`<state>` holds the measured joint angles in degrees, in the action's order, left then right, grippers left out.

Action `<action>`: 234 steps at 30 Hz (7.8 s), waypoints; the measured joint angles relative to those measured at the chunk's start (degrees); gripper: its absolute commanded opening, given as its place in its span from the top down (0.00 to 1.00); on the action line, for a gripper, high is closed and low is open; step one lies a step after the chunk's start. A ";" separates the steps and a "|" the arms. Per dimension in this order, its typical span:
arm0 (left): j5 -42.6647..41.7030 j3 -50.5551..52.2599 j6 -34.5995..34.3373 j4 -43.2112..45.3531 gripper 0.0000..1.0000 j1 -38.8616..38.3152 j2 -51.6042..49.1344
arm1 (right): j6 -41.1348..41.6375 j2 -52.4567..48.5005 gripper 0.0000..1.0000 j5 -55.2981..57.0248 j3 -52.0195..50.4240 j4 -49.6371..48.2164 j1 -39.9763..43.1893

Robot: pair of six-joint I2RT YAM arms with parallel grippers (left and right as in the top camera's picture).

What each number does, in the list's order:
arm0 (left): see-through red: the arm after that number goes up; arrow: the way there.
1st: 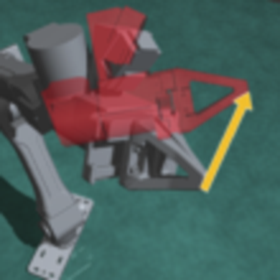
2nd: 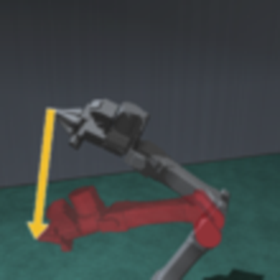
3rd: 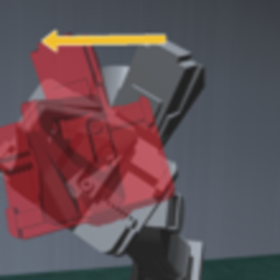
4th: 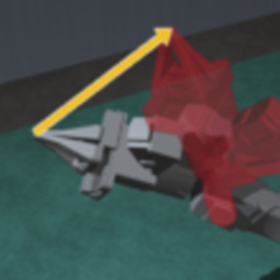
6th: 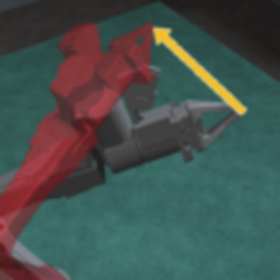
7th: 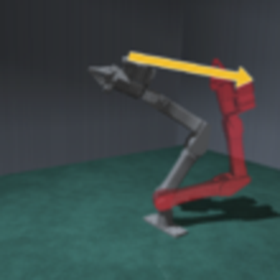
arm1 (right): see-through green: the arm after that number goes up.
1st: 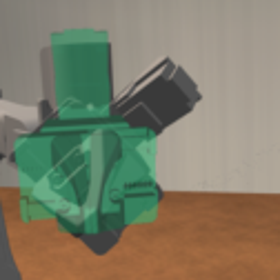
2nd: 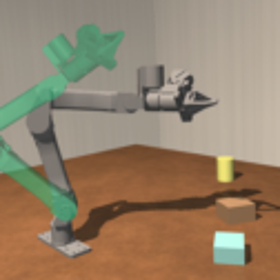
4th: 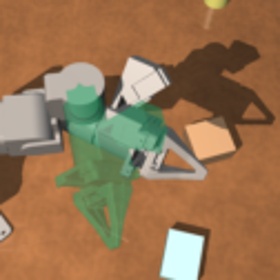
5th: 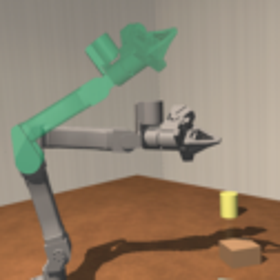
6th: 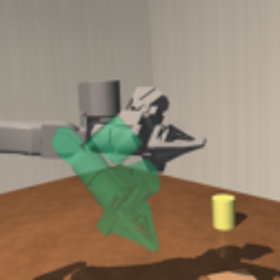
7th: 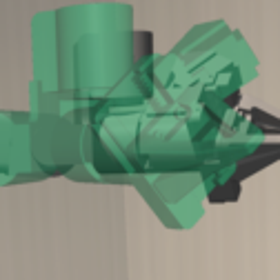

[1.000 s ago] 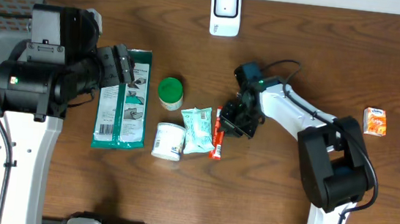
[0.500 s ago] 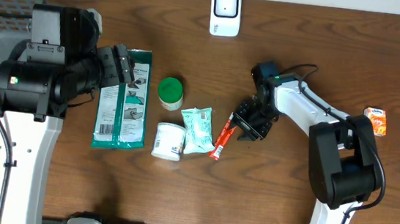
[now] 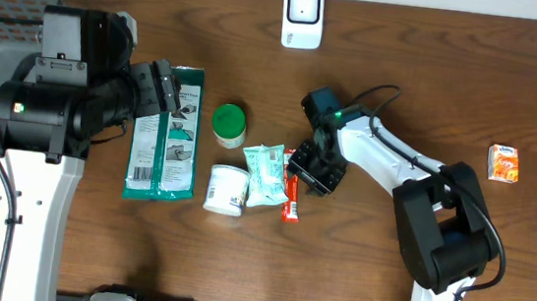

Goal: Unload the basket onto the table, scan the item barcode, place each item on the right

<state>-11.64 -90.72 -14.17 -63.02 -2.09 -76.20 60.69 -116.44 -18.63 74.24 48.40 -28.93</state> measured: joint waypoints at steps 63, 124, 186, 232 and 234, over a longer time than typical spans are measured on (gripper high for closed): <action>0.00 0.00 0.00 0.00 0.14 -0.02 0.00 | 0.83 10.21 0.57 15.93 -9.07 -4.24 -2.73; -0.02 0.00 0.00 0.00 0.14 -0.02 0.00 | -46.31 25.73 0.99 -47.87 -16.50 -35.01 21.94; -26.25 0.37 5.44 22.23 0.29 -22.69 -15.87 | -21.22 25.73 0.99 -60.70 -16.52 -49.79 21.90; -25.57 0.37 6.49 28.15 0.93 -24.61 -21.42 | -15.67 24.98 0.99 -57.81 -16.68 -54.25 21.55; -25.57 0.37 6.51 28.46 0.93 -24.65 -21.42 | -15.69 24.98 0.98 -57.83 -16.68 -54.25 21.90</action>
<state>-37.21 -90.35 -7.66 -34.57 -26.74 -97.62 44.99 -91.46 -76.47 57.56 -5.85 -7.03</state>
